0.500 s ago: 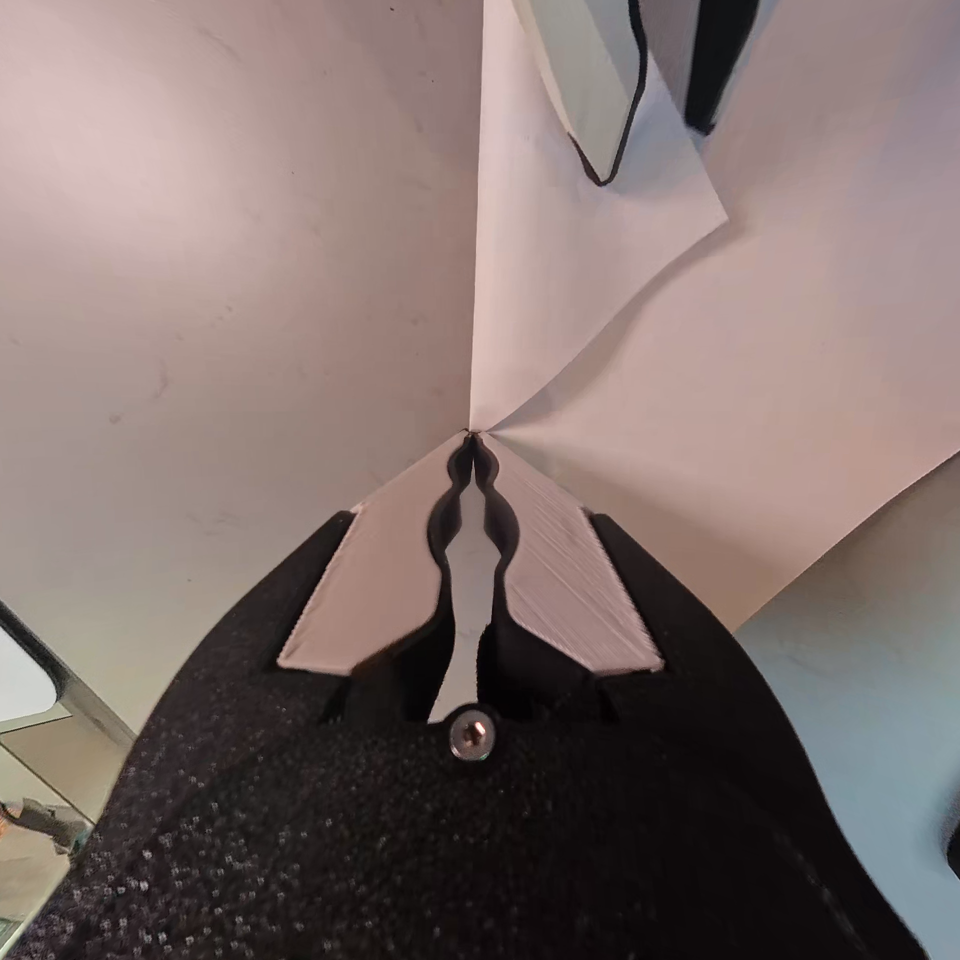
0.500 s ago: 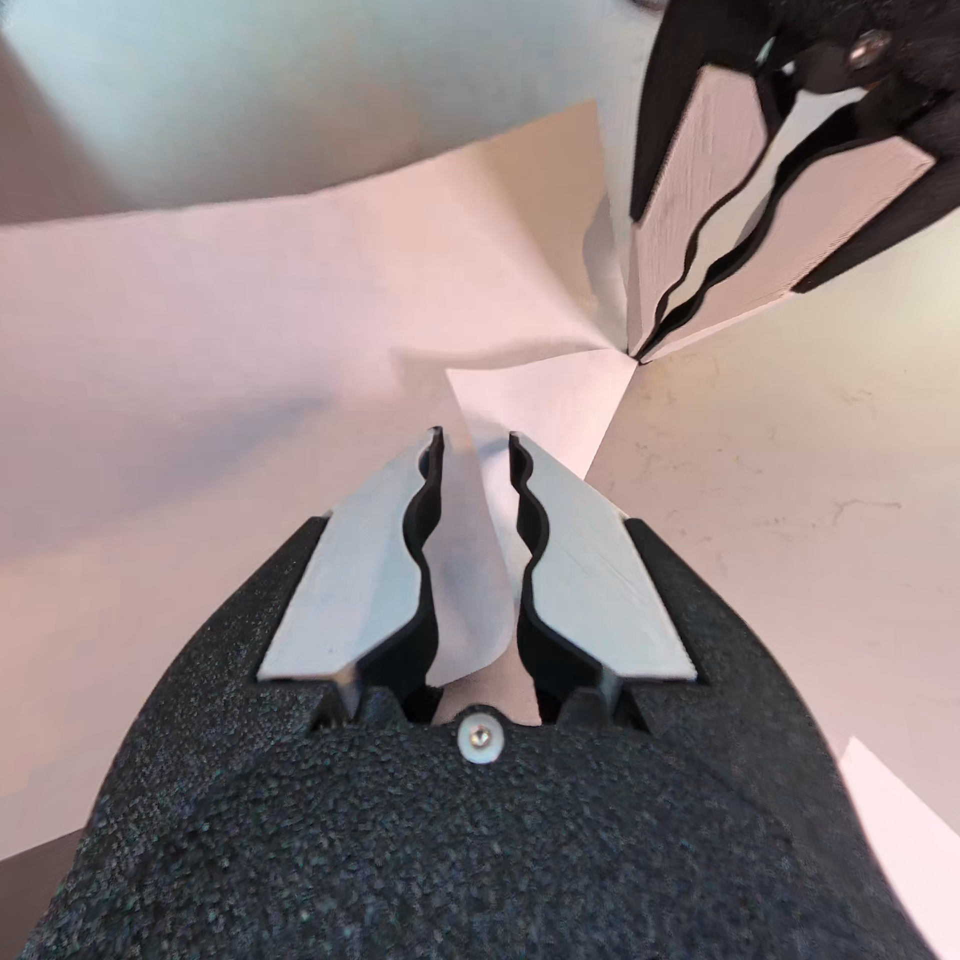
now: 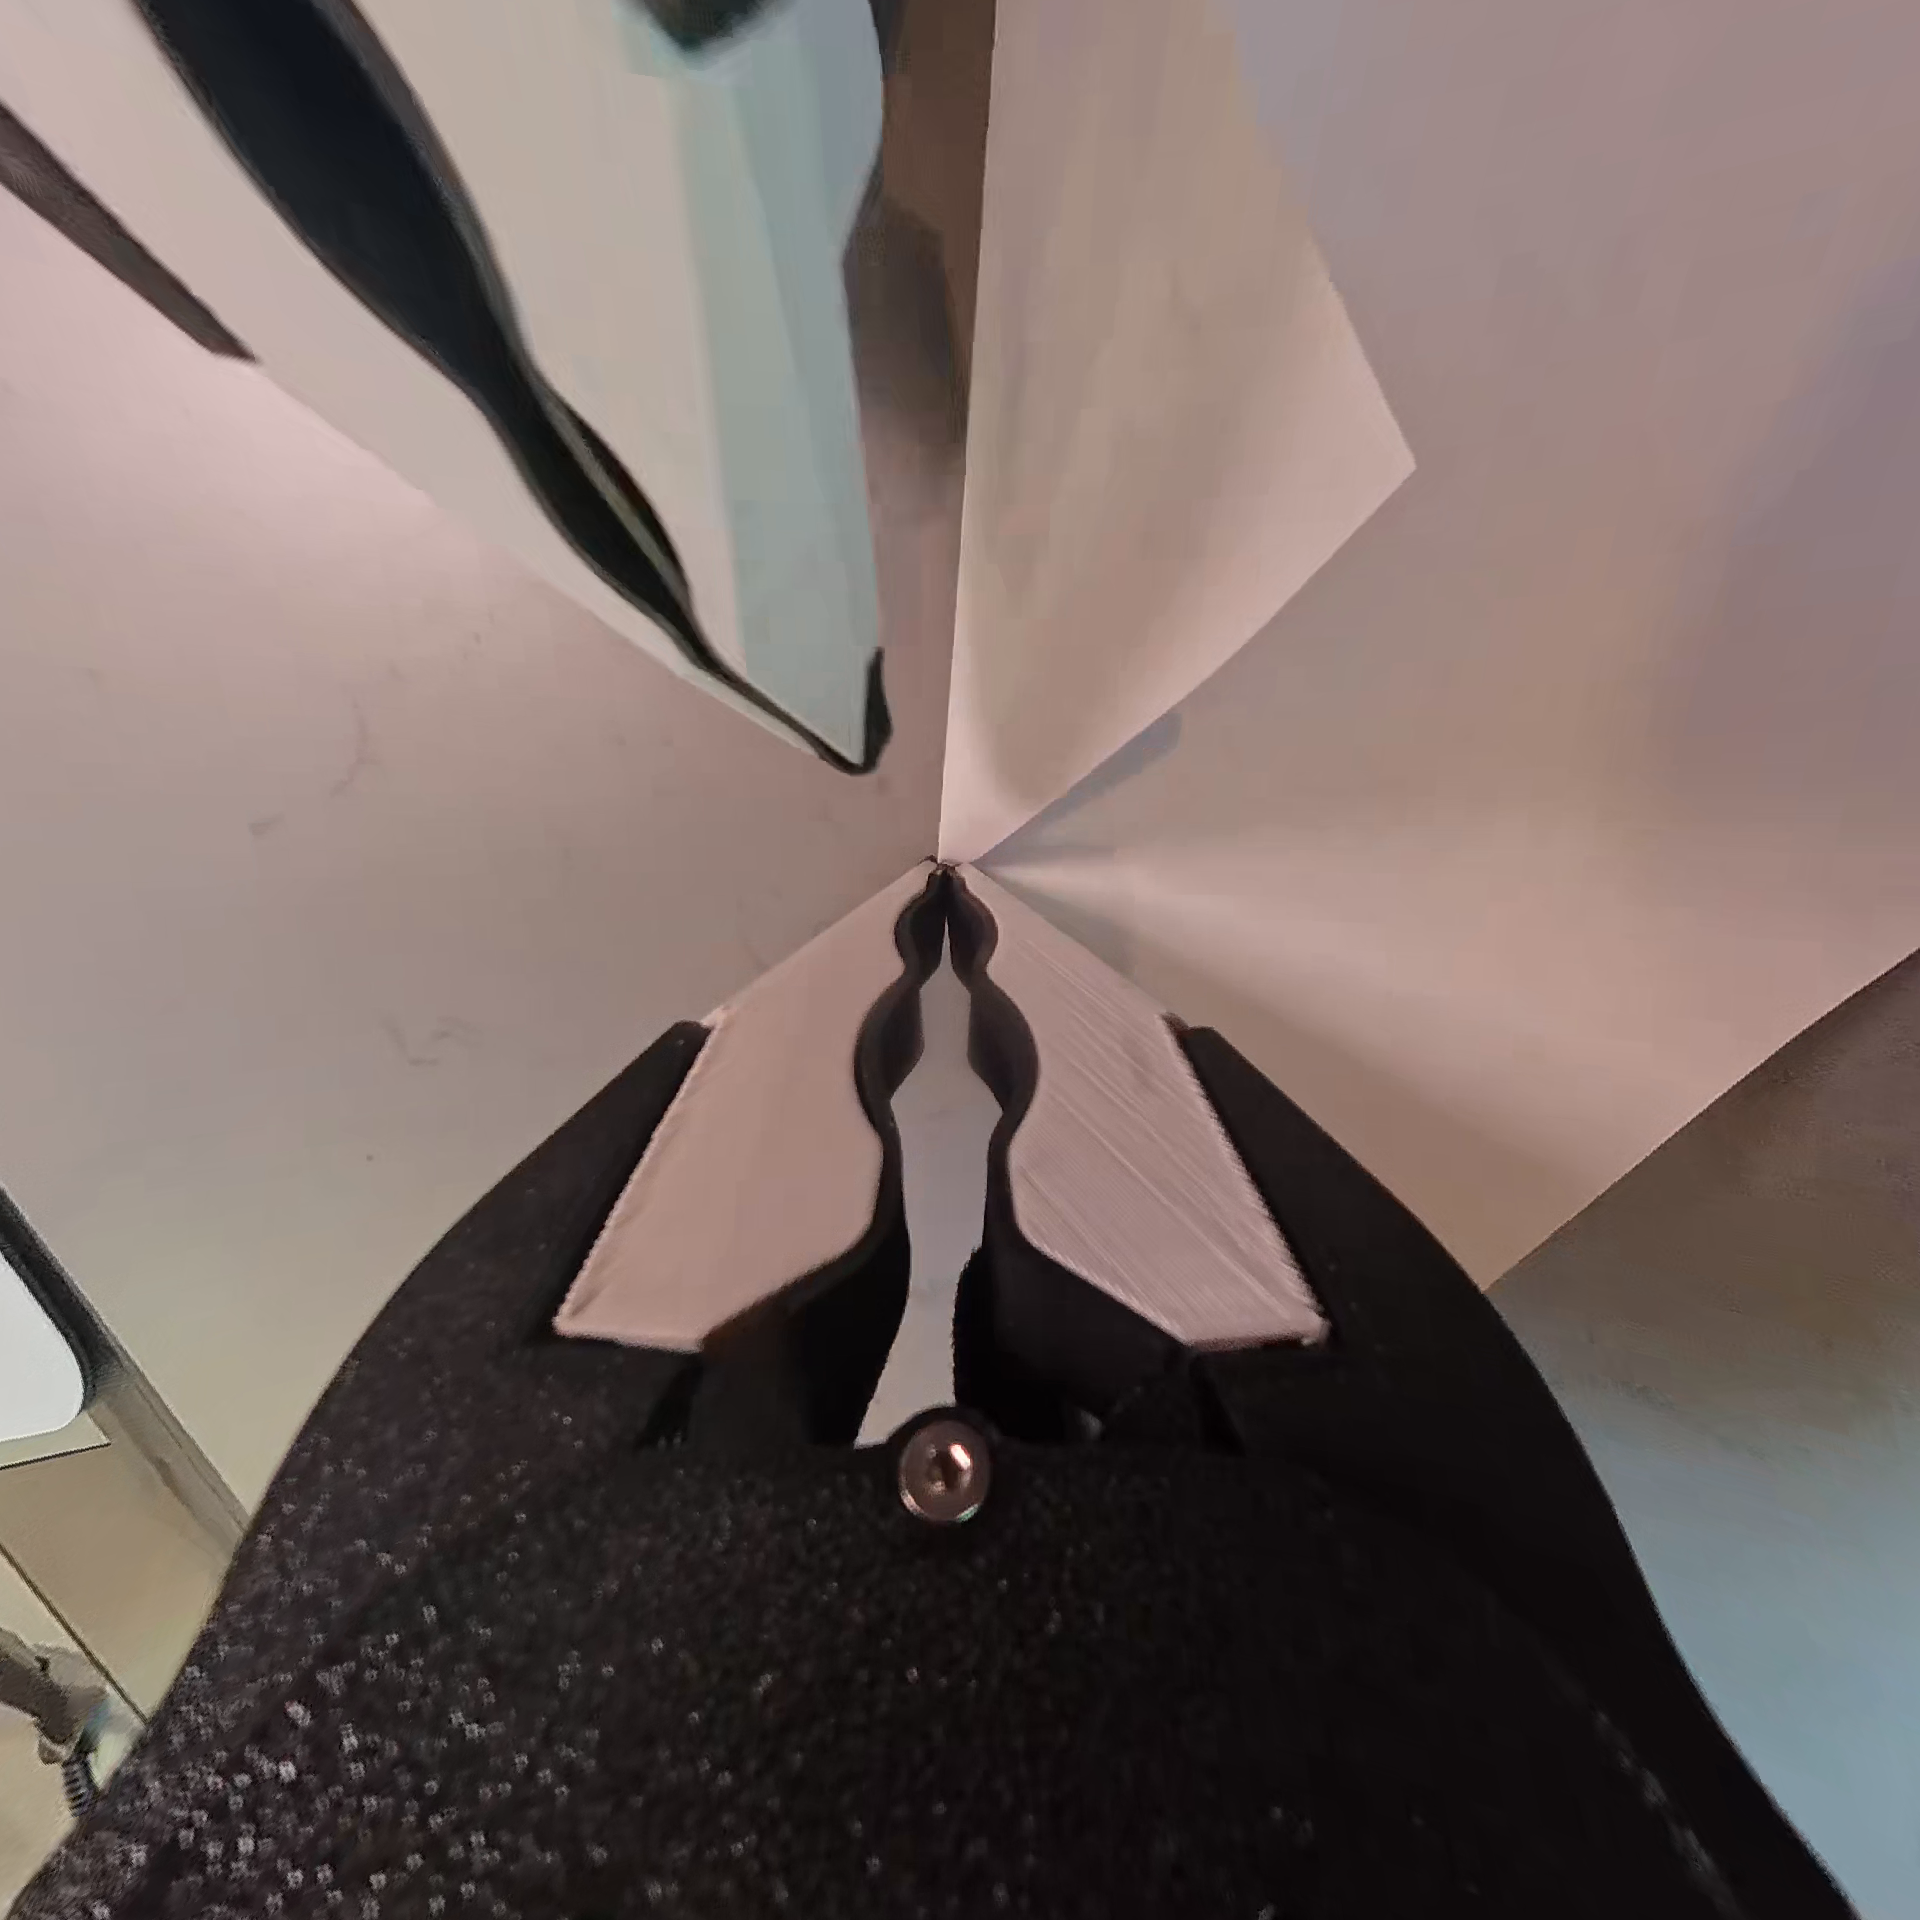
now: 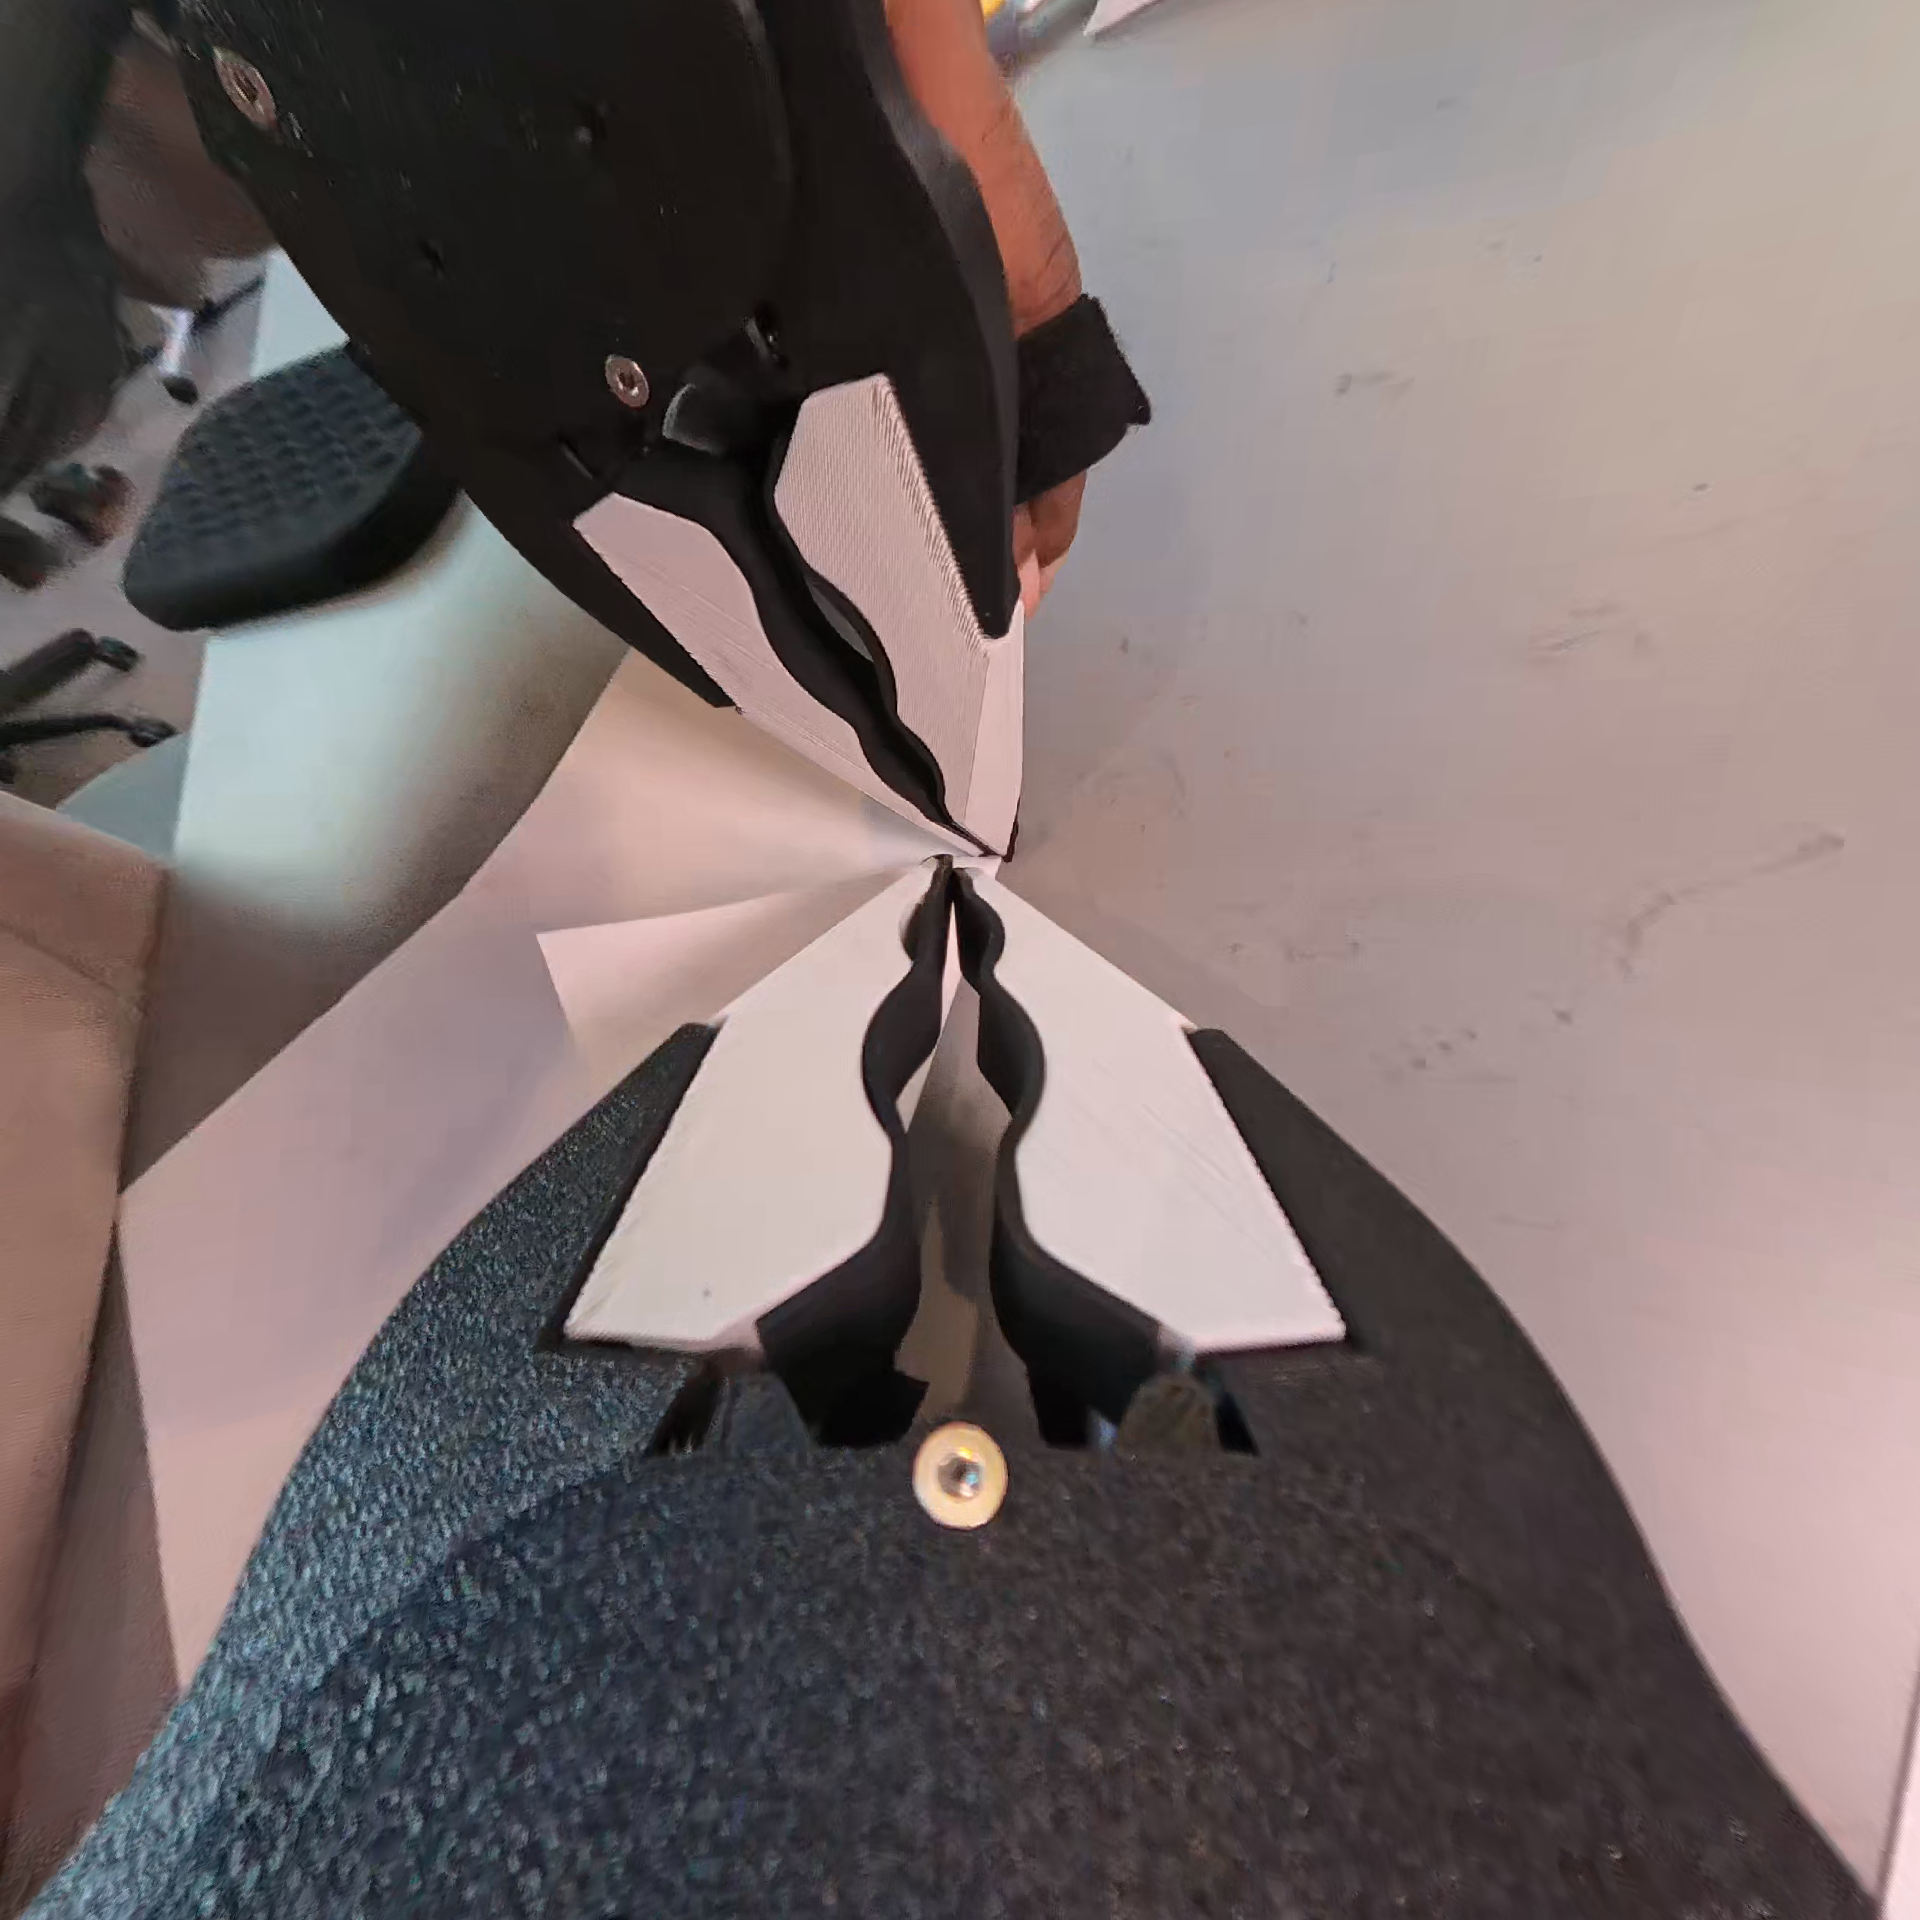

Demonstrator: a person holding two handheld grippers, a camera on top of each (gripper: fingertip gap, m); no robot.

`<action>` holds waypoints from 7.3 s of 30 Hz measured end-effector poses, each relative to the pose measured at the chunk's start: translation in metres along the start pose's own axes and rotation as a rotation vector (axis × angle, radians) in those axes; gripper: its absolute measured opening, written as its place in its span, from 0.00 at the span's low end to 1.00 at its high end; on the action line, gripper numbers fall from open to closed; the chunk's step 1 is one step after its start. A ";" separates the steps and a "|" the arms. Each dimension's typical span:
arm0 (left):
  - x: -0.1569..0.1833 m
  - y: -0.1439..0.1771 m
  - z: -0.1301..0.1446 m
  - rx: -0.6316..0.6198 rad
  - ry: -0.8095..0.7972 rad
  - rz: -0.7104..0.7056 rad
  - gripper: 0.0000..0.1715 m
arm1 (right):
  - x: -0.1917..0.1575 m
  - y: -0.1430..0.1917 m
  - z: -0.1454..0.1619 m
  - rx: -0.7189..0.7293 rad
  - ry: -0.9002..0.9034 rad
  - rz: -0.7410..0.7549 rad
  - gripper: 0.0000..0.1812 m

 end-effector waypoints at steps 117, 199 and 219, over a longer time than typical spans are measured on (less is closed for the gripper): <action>0.007 -0.003 -0.004 0.169 0.226 -0.012 0.00 | -0.017 -0.003 0.016 -0.082 0.105 0.068 0.02; 0.011 -0.003 -0.002 0.250 0.405 -0.068 0.00 | -0.089 0.057 0.060 -0.039 0.074 0.320 0.08; 0.087 0.043 0.067 0.648 1.184 0.011 0.32 | -0.058 -0.002 0.052 -0.200 0.147 0.333 0.09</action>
Point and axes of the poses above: each gripper's, where its closed fingertips meet, y back along the fingers, z out of its underside, x = y × z across the jaws, the point moved 6 cm from there along y, back along the fingers, and after that the axes turned 1 degree about x, right-handed, at the moved point
